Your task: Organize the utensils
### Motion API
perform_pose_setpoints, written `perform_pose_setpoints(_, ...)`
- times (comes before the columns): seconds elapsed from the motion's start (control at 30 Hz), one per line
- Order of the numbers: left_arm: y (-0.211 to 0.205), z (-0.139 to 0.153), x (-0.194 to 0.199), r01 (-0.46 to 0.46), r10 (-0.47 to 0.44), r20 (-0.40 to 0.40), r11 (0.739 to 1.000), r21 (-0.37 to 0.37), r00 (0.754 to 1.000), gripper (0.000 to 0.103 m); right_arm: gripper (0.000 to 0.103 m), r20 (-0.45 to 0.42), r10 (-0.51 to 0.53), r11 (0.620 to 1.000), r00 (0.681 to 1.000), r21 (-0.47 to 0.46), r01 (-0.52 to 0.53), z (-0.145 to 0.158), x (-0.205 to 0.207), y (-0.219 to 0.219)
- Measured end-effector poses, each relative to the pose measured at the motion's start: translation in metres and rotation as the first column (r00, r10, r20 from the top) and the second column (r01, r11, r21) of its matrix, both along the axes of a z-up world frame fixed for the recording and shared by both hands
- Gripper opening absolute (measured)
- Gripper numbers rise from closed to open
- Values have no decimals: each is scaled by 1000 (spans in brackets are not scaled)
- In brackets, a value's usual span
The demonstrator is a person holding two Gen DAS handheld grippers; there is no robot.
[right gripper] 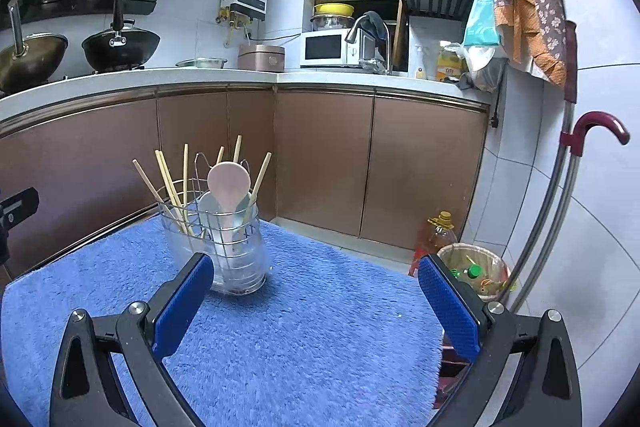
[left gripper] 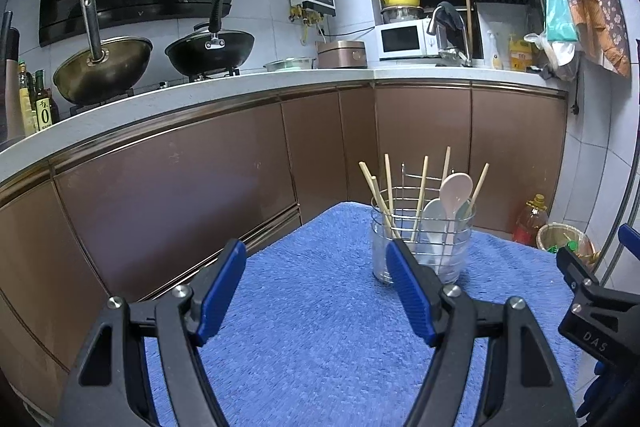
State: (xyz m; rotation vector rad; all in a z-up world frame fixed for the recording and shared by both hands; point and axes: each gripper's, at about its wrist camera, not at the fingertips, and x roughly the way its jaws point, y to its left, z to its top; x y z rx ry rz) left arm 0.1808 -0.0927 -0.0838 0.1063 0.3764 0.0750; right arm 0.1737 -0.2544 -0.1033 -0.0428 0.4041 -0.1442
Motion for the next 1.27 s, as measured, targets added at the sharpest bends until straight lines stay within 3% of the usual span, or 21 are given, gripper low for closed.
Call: perform_pose_setpoints(1.27,48,36,-78,-17,24,93,997,-77,995,71,103,73,27,998,997,-50,-24,56,-80,38)
